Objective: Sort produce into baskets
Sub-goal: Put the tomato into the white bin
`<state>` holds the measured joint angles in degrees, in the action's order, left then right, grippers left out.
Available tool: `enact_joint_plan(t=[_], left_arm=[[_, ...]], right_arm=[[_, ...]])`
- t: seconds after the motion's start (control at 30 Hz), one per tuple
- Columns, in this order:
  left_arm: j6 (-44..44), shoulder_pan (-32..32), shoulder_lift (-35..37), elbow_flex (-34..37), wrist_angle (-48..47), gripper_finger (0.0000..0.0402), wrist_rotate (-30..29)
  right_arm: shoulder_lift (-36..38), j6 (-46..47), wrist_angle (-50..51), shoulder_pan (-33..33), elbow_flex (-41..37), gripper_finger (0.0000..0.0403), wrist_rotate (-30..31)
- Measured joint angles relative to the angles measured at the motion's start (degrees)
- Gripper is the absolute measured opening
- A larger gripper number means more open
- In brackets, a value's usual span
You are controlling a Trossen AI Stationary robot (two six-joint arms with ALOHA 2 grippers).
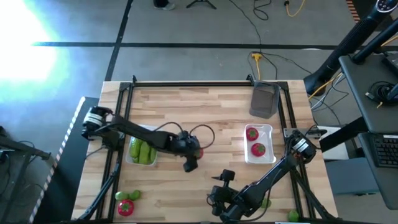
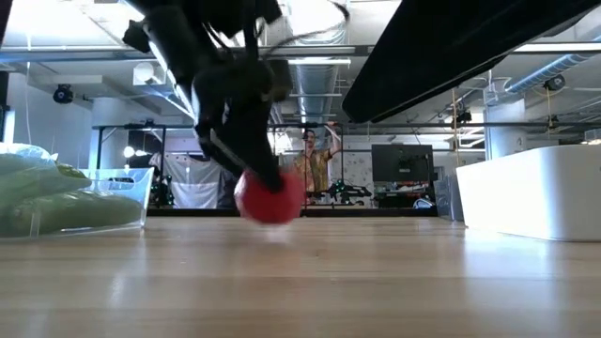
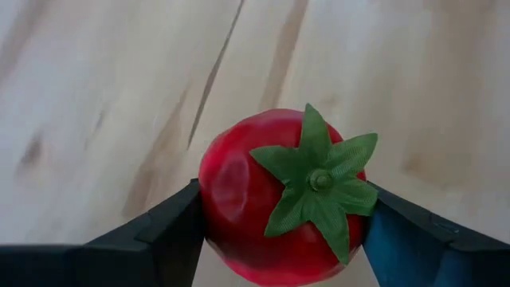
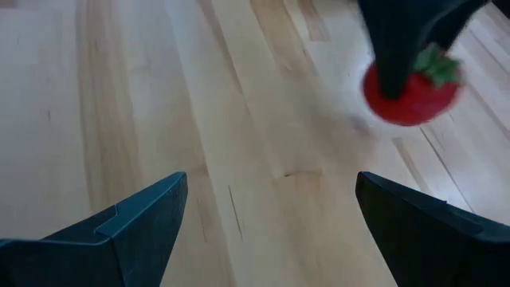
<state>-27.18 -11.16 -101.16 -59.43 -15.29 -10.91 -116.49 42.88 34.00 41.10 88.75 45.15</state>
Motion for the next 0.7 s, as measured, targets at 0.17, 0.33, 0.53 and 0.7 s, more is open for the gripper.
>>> enact_joint_plan(t=[0.17,0.33,0.53,0.7], left_arm=[[-0.9,-0.2,-3.1,-3.0,-2.5,0.0268,-0.1],[-0.6,-0.7,-3.5,-3.1,-2.5,0.0281,0.0],[-1.5,-0.9,-3.4,-3.0,-2.6,0.0307,1.3],[-1.1,-1.1,-3.1,-3.0,-2.9,0.0313,1.2]], right_arm=[[0.0,0.1,0.0,0.0,0.0,0.0357,0.0],[0.0,0.1,0.0,0.0,-0.2,0.0356,-0.1],[0.0,1.1,0.0,0.0,-0.5,0.0356,-1.2],[0.0,1.1,0.0,0.0,-0.5,0.0356,-1.7]])
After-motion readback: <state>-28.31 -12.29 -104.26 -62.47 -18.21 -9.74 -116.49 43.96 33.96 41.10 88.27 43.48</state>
